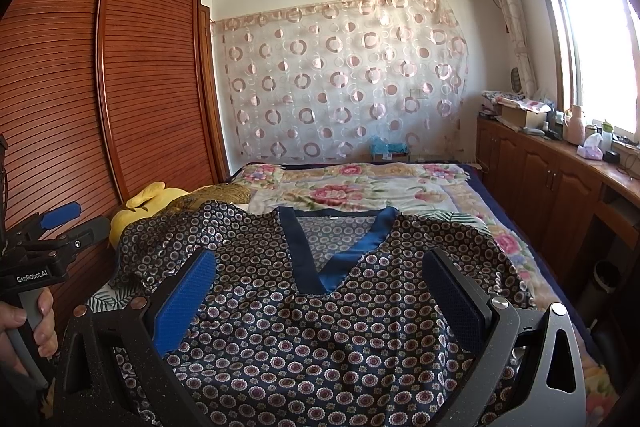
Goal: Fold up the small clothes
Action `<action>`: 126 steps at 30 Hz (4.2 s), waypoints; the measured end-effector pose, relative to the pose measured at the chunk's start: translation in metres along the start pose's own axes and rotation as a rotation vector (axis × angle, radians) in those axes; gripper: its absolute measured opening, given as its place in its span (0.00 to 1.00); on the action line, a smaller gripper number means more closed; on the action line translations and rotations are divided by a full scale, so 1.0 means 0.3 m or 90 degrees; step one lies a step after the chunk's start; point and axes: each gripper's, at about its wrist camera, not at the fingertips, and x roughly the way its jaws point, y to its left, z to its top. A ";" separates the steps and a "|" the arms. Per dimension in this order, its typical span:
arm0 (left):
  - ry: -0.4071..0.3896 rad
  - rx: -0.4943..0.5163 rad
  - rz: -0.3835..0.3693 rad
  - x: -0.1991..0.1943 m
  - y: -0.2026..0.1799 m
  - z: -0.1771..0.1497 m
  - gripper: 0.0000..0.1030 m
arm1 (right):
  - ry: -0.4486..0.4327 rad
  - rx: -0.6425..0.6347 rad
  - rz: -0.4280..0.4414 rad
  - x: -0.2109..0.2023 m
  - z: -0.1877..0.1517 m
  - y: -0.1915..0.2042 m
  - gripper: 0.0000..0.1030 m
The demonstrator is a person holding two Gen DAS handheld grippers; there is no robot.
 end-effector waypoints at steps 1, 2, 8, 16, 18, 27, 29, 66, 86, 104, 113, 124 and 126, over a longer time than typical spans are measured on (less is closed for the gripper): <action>0.000 0.000 0.000 0.000 0.001 0.000 1.00 | 0.000 0.000 -0.001 0.001 0.000 0.000 1.00; 0.000 0.000 0.000 -0.001 -0.001 0.000 1.00 | 0.000 0.000 0.000 0.001 -0.001 0.000 1.00; -0.001 0.000 0.000 -0.004 -0.001 0.002 1.00 | 0.000 -0.001 0.001 0.002 -0.001 0.000 1.00; 0.012 -0.003 0.005 0.008 0.004 -0.007 1.00 | 0.027 -0.002 0.019 0.041 -0.022 -0.002 1.00; 0.019 -0.008 0.008 0.015 0.011 -0.017 1.00 | 0.039 -0.005 0.021 0.059 -0.031 -0.004 1.00; 0.050 -0.030 0.027 0.066 0.095 -0.086 1.00 | 0.096 -0.013 0.031 0.136 -0.043 0.000 1.00; 0.060 -0.032 0.034 0.078 0.120 -0.101 1.00 | 0.110 -0.020 0.030 0.156 -0.046 0.006 1.00; 0.295 -0.096 0.002 0.432 0.660 -0.258 0.64 | 0.300 -0.156 0.177 0.636 -0.057 0.367 1.00; 0.270 -0.044 -0.022 0.417 0.622 -0.233 0.05 | 0.298 -0.159 0.234 0.607 -0.119 0.394 0.96; 0.151 0.081 -0.148 0.339 0.215 0.110 0.04 | 0.261 -0.105 0.187 0.500 -0.064 0.226 0.73; 0.151 0.082 -0.168 0.317 0.149 0.090 0.40 | 0.261 -0.079 0.165 0.479 -0.069 0.169 0.73; 0.133 0.035 -0.115 0.259 0.282 0.023 0.77 | 0.241 -0.118 0.188 0.541 0.004 0.211 0.68; 0.130 0.028 -0.092 0.257 0.313 0.008 0.77 | 0.240 -0.131 0.200 0.579 0.012 0.229 0.67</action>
